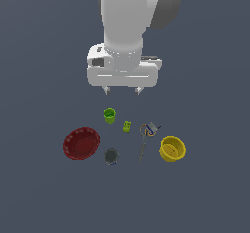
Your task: Pick up a designated object from a clutter of objects.
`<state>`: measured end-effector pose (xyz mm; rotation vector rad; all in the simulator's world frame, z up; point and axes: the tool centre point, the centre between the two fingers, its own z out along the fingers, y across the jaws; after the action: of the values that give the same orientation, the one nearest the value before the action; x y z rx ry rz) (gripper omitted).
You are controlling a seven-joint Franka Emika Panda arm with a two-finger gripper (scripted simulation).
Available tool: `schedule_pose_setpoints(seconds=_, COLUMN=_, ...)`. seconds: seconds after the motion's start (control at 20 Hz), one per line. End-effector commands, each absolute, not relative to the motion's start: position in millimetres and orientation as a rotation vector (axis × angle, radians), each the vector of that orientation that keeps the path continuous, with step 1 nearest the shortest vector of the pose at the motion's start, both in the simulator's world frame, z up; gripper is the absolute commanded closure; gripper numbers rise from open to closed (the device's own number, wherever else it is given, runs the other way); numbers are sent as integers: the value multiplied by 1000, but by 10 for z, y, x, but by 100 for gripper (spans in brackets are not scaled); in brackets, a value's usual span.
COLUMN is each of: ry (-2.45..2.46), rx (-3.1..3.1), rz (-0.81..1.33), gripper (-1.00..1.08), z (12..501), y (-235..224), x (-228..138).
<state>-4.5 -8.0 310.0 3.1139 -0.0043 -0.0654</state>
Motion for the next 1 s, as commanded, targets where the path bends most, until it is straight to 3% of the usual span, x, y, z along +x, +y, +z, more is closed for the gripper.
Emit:
schedule_pose_setpoints(seconds=0.0, ry=-4, rx=3114, rz=-65, gripper=-92, z=3100, y=-80, x=-45)
schedule_pose_setpoints(seconds=0.5, ry=112, rx=3105, rz=-42, gripper=-92, z=3198, y=270, x=-26)
schedule_pose_setpoints(seconds=0.95, ry=81, rx=3106, rz=-41, gripper=-92, z=3153, y=285, x=-17)
